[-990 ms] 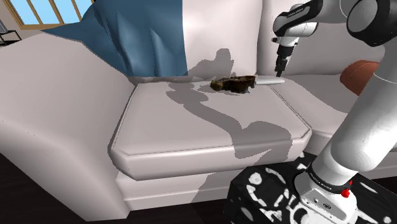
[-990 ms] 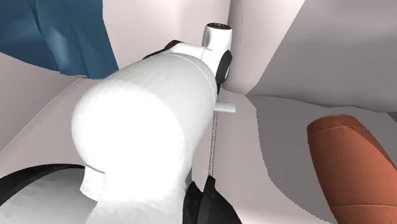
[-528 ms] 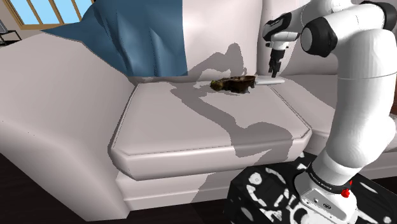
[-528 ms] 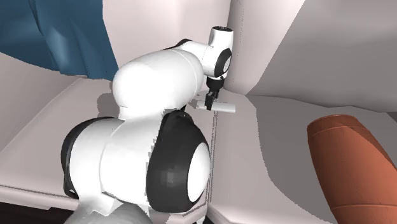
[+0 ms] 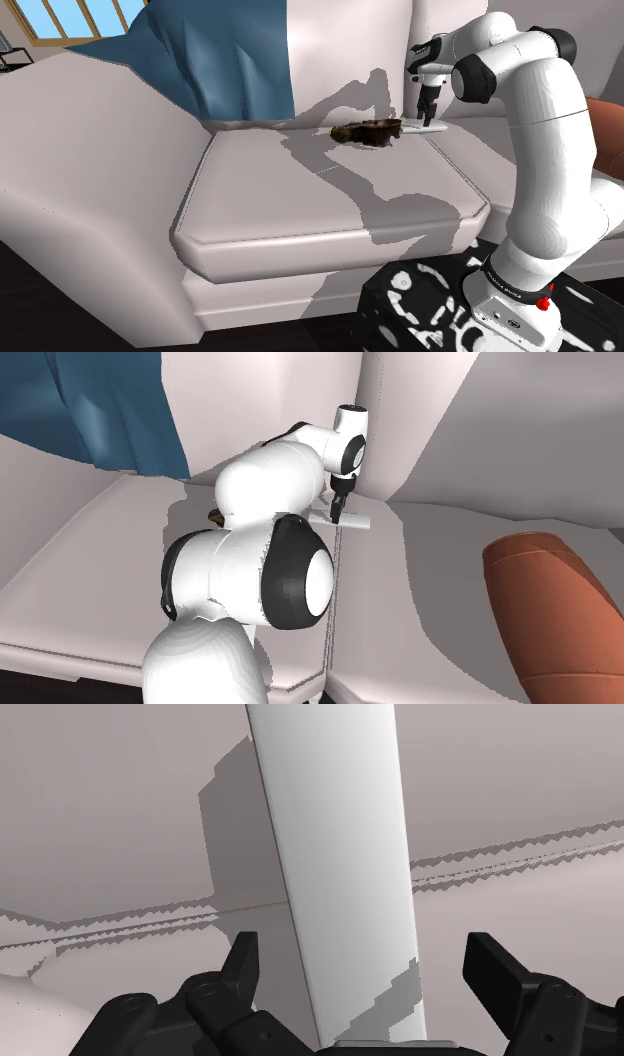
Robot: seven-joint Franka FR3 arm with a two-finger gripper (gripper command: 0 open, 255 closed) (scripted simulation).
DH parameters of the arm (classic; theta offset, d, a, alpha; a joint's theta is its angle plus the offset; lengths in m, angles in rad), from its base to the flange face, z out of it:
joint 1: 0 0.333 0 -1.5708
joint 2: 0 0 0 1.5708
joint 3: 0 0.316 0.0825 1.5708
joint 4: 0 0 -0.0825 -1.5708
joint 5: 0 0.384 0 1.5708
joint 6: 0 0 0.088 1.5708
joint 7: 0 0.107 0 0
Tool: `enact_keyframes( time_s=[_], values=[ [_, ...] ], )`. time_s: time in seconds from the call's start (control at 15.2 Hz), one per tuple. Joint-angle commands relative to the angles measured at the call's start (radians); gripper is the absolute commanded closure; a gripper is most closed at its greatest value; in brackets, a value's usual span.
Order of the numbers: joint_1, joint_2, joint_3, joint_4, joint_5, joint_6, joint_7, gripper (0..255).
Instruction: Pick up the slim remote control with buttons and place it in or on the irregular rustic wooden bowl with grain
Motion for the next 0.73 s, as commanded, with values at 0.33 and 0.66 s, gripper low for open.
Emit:
enact_keyframes(
  time_s=[0.33, 0.66],
  values=[
    [0.004, 0.015, 0.007, -0.042, 0.011, 0.054, -0.009, 0],
    [0.004, 0.015, 0.007, -0.042, 0.011, 0.054, -0.009, 0]
  ],
)
